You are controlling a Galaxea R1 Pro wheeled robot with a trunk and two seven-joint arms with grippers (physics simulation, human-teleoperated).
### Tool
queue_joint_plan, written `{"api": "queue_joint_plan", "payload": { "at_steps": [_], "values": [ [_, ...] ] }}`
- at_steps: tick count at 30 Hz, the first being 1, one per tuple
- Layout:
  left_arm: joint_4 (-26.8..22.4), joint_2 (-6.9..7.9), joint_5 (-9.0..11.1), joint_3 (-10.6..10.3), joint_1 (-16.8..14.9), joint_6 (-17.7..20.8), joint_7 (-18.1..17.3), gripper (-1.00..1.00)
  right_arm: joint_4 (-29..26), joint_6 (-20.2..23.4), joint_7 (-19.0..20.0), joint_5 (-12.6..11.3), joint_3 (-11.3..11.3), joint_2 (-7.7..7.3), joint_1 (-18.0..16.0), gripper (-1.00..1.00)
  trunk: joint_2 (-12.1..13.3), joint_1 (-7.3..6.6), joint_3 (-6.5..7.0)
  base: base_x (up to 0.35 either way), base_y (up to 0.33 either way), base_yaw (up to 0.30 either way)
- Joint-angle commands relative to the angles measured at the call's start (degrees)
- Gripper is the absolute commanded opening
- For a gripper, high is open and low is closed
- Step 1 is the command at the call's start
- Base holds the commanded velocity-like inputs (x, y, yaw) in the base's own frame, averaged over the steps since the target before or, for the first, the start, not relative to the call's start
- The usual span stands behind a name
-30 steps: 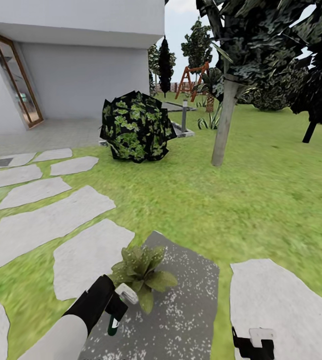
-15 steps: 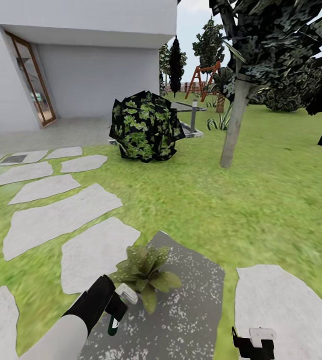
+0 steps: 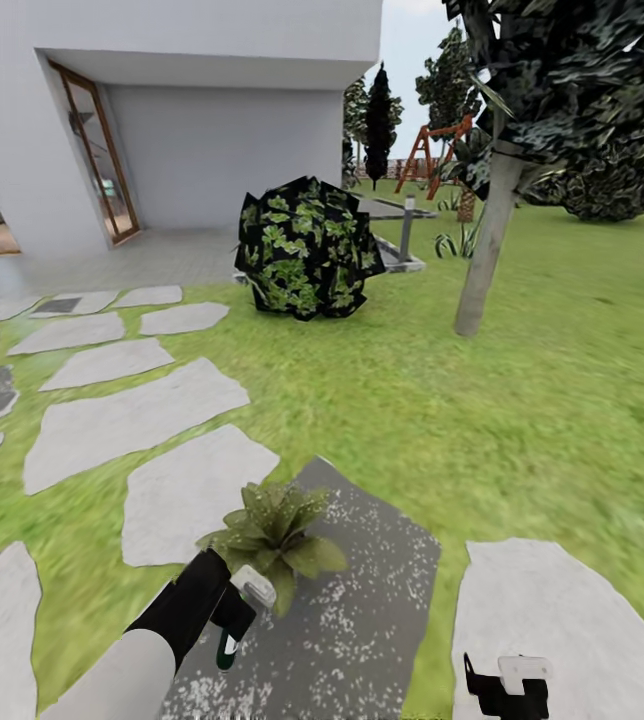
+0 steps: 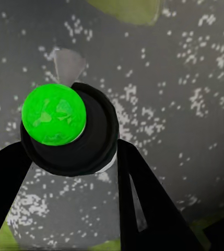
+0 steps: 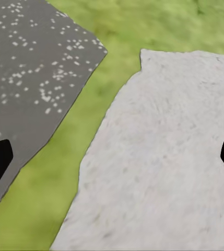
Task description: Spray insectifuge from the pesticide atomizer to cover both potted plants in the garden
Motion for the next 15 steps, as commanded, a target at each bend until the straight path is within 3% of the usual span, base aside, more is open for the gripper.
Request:
{"api": "queue_joint_plan", "payload": {
  "at_steps": [1, 4, 9, 15],
  "values": [
    [-0.15, -0.08, -0.56, 0.17, -0.03, 0.19, -0.51, -1.00, -0.02, -0.12, -0.13, -0.54, 0.51, -0.02, -0.01, 1.00, -0.02, -0.03, -0.05, -0.146, -0.265, 0.276],
    [-0.21, -0.08, -0.53, 0.17, -0.03, 0.20, -0.51, -1.00, -0.02, -0.12, -0.13, -0.54, 0.51, -0.02, -0.01, 1.00, -0.02, -0.03, -0.05, -0.151, -0.264, 0.274],
    [-0.36, -0.06, -0.35, 0.26, -0.03, 0.22, -0.51, -1.00, -0.02, -0.12, -0.14, -0.54, 0.51, -0.02, -0.01, 1.00, -0.02, -0.03, -0.05, -0.089, -0.258, 0.053],
    [-0.45, 0.14, -0.86, 0.58, -0.04, 0.55, -0.30, -1.00, -0.02, -0.12, -0.13, -0.54, 0.51, -0.02, -0.01, 1.00, -0.02, -0.03, -0.05, 0.010, -0.034, 0.203]
  ]
}}
